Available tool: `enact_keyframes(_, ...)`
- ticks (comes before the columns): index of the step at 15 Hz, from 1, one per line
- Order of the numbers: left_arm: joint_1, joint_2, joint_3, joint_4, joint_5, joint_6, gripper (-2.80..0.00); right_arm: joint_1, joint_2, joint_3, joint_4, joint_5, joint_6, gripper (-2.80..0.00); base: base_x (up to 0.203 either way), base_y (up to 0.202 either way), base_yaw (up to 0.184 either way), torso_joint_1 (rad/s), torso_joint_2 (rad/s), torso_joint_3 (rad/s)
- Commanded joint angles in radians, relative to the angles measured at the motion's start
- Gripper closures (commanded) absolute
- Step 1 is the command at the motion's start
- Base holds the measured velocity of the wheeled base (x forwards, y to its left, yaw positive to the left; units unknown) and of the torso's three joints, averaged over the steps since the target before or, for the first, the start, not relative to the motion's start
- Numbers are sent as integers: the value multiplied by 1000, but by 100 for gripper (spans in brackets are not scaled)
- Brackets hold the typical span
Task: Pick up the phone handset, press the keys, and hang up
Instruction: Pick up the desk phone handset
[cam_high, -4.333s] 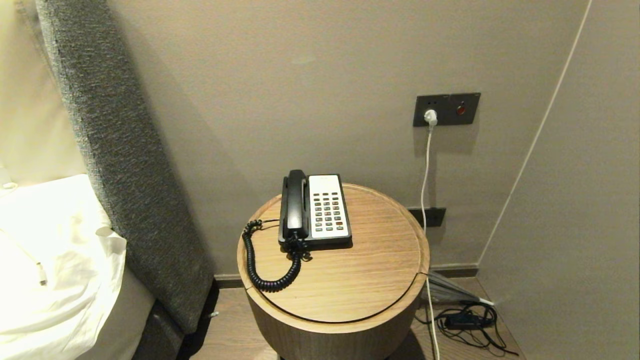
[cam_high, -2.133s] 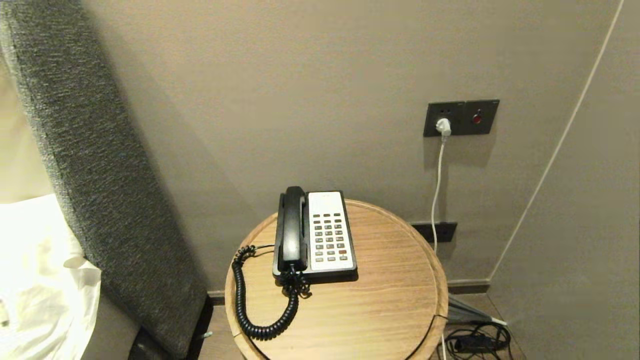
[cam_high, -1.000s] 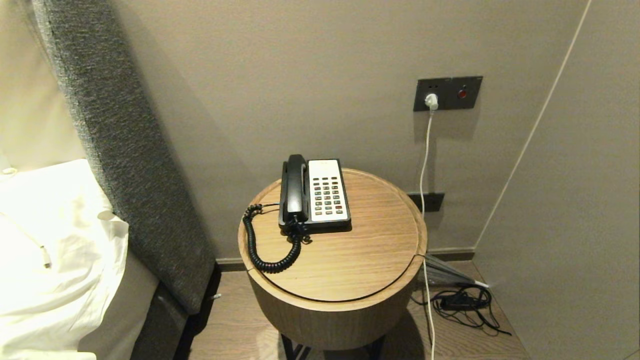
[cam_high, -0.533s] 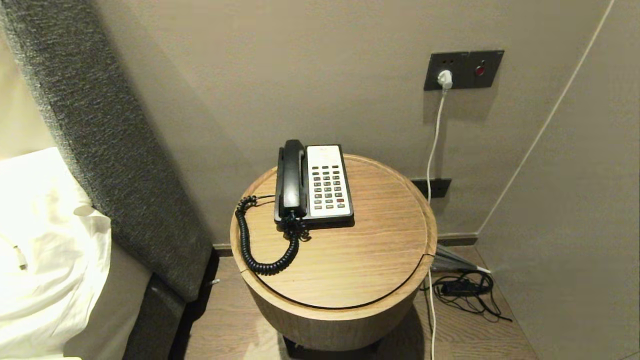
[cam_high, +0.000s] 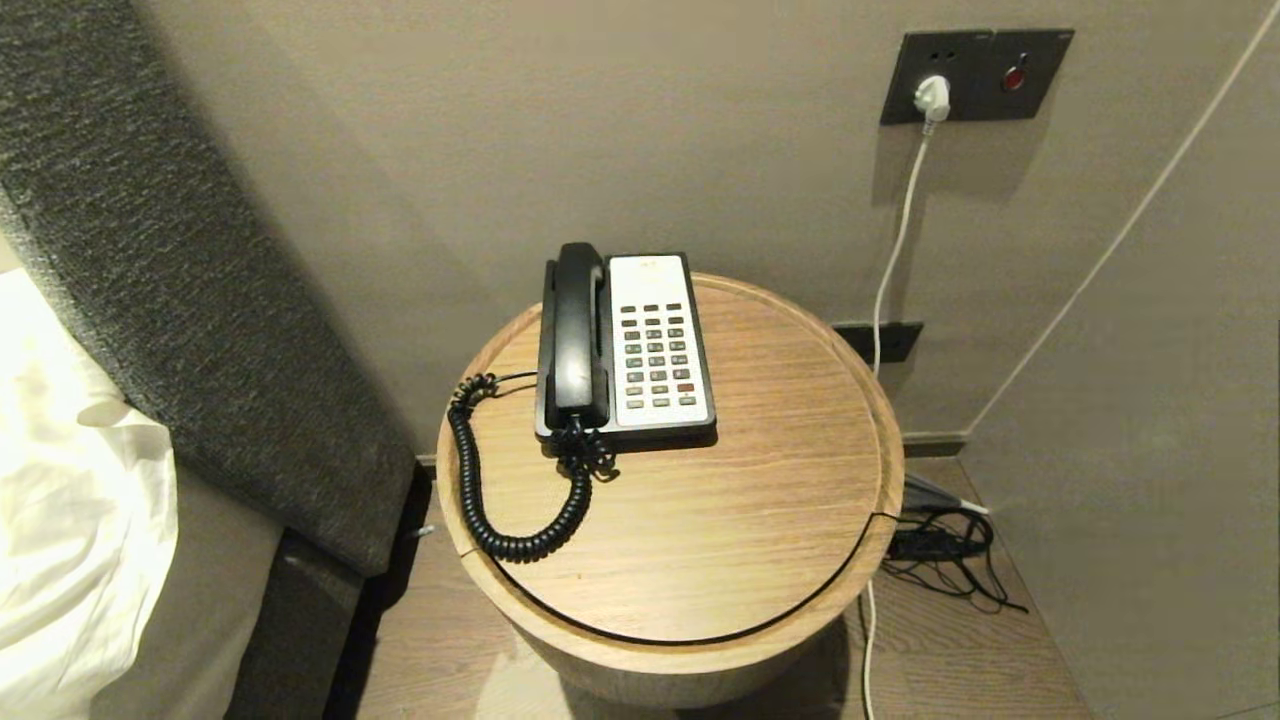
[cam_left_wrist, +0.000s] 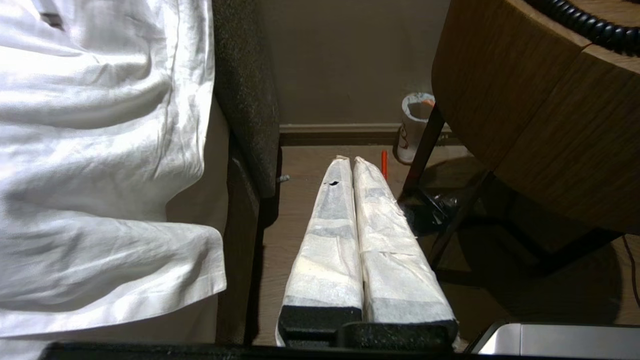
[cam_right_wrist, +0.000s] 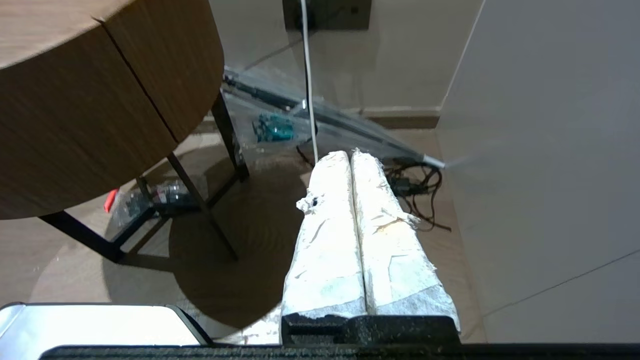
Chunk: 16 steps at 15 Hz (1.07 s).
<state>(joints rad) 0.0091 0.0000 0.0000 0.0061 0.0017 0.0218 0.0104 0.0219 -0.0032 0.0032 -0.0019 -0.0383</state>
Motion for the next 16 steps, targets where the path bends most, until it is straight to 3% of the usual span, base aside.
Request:
enact_keyframes(1,0,2,0,0,0,-9,0,0,1,0,0,-1,0,0,0,0,0,3,2,-214)
enact_keyframes(10,0,2,-7,2,0,6,0,0,1,0,0,-1,0,0,0,0,0,1,1,-54)
enact_keyframes(12,0,5,-117,43,-8,11,0,0,1,0,0,-1,0,0,0,0,0,0,0,0)
enact_keyframes(13,0,16,-222,120,-22,18,0,0,1,0,0,0,0,0,0,0,0,0,0,0)
enact_keyframes(16,2,180,-655,429,-110,39,0,0,1,0,0,0,0,0,0,0,0,0,0,0)
